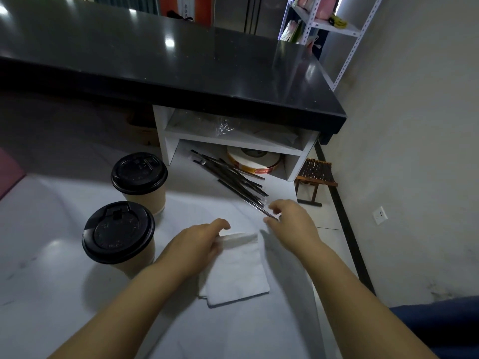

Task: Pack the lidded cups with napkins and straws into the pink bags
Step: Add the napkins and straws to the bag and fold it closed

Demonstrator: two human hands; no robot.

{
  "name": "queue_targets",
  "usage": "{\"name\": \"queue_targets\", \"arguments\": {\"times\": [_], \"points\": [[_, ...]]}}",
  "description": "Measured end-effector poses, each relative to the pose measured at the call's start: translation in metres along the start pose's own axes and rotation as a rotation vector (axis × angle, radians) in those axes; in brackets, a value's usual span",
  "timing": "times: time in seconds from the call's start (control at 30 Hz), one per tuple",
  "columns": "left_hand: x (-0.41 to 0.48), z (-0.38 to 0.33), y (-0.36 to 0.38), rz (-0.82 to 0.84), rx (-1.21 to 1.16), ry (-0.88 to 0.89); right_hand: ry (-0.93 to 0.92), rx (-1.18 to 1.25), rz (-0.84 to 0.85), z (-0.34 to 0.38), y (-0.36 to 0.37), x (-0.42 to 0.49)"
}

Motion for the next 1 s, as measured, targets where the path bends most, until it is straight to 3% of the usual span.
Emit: {"name": "queue_targets", "arguments": {"times": [0.13, 0.27, 0.7, 1.0], "points": [[0.007, 0.008, 0.001, 0.023, 0.050, -0.041, 0.075, -0.213, 0.023, -0.003, 0.009, 0.017], [0.011, 0.014, -0.001, 0.031, 0.055, -0.058, 0.007, -0.330, 0.035, 0.009, 0.018, 0.026], [0.017, 0.019, -0.004, 0.019, 0.052, -0.062, -0.028, -0.275, -0.085, 0.021, 0.017, 0.047], [0.012, 0.020, -0.004, 0.024, 0.054, -0.064, -0.027, -0.436, -0.089, 0.021, 0.022, 0.035]]}}
Point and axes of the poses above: each hand's wrist, its own x-axis towards the middle knuckle, its own y-axis out of the palm, z = x × y, the point moved 10 cm from there along x, towards the middle knuckle, and after that the axes turned 15 degrees about z, right-handed, at the moved point
